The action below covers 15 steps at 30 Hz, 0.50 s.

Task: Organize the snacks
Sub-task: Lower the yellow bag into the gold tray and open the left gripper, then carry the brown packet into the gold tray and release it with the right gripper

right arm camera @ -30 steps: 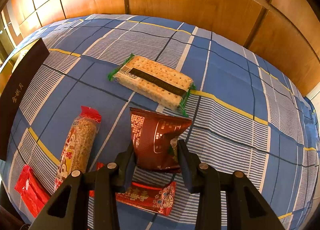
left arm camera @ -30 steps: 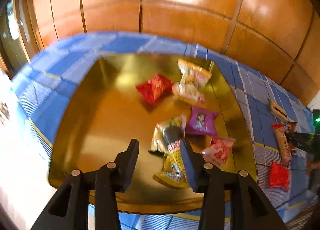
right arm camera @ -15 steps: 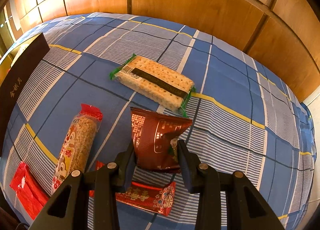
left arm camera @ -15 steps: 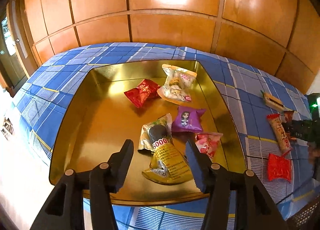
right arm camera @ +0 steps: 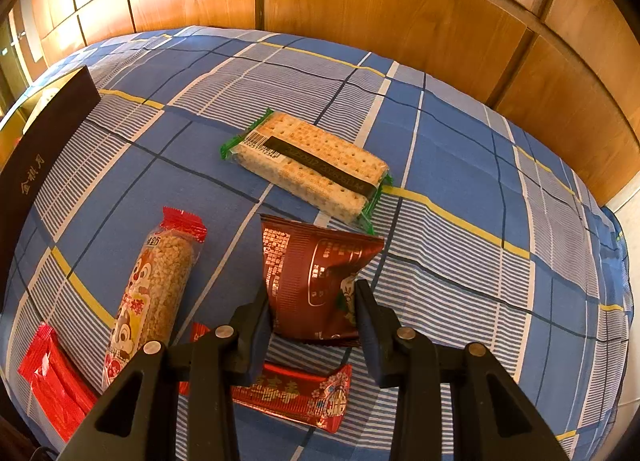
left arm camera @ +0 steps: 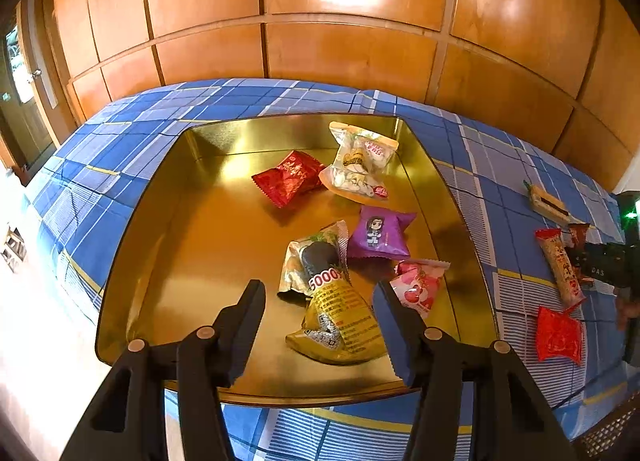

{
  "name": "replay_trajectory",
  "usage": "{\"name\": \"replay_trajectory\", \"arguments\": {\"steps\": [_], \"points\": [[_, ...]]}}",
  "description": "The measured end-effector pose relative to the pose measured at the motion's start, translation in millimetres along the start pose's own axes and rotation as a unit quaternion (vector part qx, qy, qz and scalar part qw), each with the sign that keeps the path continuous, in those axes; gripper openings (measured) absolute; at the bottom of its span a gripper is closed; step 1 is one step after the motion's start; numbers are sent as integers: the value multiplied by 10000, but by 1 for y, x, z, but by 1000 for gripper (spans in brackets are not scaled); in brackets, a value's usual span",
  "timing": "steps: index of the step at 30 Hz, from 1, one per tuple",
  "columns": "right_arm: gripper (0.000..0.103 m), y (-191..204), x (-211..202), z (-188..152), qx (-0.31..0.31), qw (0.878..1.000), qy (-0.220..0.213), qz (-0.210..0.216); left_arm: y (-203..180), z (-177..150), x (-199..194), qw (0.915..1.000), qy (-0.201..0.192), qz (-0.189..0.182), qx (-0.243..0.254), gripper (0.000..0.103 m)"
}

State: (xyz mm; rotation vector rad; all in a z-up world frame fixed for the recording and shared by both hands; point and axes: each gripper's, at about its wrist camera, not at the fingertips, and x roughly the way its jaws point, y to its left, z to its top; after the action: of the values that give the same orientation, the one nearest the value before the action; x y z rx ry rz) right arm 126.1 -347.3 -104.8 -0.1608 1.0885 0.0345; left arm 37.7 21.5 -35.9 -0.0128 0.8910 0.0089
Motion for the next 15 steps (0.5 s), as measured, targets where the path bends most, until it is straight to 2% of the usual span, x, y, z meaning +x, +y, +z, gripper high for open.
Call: {"name": "replay_trajectory", "arguments": {"steps": [7,13,15], "points": [[38,-1,0,-2,38,10000,-10,-3,8,0,0,9999,-5,-13,-143,61],[36,2,-5,3,97,9996,147,-234,17,-1,-2,9996,-50,-50,-267,61],[36,1,-14,6,161,9993,65,-318,21,-1,-2,9994,-71,-58,-327,61]]}}
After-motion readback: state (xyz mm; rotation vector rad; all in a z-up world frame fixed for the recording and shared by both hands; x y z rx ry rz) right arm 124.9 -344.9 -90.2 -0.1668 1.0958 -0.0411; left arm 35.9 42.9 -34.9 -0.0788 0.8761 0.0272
